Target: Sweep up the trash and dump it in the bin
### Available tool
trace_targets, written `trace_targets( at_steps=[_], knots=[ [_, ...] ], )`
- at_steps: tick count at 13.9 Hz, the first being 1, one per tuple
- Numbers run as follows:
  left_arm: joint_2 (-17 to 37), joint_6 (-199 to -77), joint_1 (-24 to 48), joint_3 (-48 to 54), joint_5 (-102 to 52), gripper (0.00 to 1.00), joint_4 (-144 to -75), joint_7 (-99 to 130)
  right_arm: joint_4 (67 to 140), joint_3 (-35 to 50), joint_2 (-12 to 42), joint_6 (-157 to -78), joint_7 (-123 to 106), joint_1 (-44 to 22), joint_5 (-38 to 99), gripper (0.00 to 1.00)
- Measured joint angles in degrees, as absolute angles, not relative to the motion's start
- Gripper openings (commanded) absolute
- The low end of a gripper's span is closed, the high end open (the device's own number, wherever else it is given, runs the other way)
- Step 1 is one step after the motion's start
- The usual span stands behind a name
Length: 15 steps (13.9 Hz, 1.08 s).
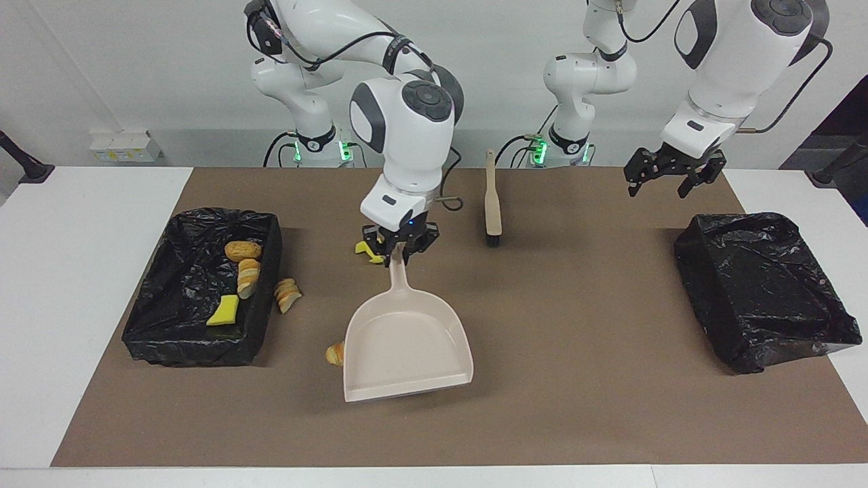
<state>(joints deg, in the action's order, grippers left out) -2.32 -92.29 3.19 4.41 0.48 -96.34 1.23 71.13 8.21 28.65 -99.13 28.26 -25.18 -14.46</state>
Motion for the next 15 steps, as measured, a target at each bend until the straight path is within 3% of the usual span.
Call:
trace_targets(
  at_steps=[6,15],
  knots=[
    [-2.33,-92.29,3.19,4.41,0.48,1.0,-96.39,1.17,68.41,8.56,37.14,-107.61,45.18,-34.98,-9.66,0.0],
    [-2.4,-92.34,3.19,4.75,0.2,1.0,-96.4,1.12,69.48,8.78,39.04,-108.32,48.19,-38.05,-3.77,0.0]
  ],
)
